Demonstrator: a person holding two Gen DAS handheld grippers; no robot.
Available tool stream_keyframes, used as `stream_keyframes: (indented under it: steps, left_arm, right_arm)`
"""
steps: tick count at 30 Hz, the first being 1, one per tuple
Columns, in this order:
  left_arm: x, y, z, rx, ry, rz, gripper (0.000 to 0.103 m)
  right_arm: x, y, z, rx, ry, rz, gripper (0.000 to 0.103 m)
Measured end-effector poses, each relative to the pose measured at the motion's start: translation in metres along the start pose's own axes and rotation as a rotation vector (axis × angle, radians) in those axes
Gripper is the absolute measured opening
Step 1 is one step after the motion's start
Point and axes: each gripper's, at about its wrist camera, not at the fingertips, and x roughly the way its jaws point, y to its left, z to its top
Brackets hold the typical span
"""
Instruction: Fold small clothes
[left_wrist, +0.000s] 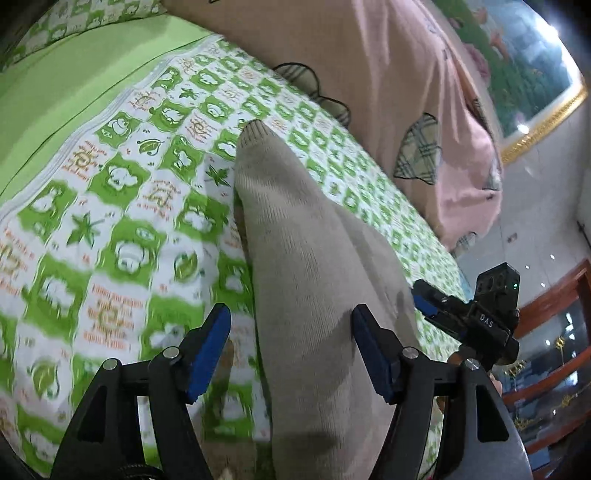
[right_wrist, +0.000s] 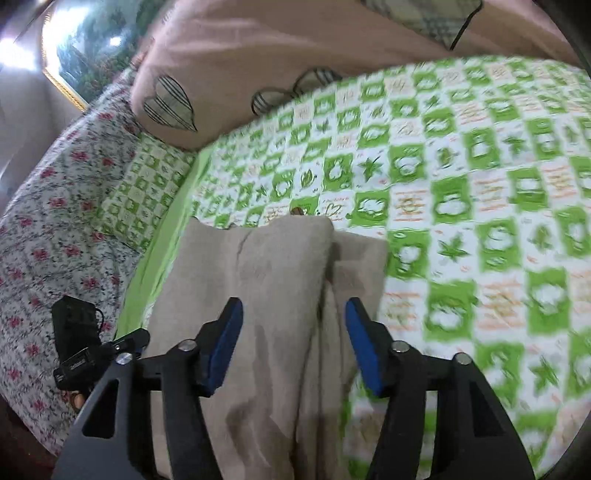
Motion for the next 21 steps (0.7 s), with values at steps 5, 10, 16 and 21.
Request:
stream_keyframes:
  steps: [5,10,16,21]
  left_arm:
    - [0.019,-0.017,0.015,0.038,0.009,0.091,0.063]
    - [0.042,-0.034,0.024,0.143,0.011,0.235,0.057]
    - [0.048,-0.042,0.019,0.194,0.01,0.3,0.056]
    - [-0.003,-0.058,-0.015,0.266,-0.032,0.279,0.056]
  right_arm:
    - [0.013,0.001,0.007,0.018,-0.007,0.023,0.011]
    - [-0.014,-0.011,0.002,0.016,-0.098,-0.028,0.01]
    - [0.01,-0.043,-0.006,0.117,-0.032,-0.024,0.022]
    - [-0.031,-0.03,-0.018,0.071,-0.068,-0.053,0.031]
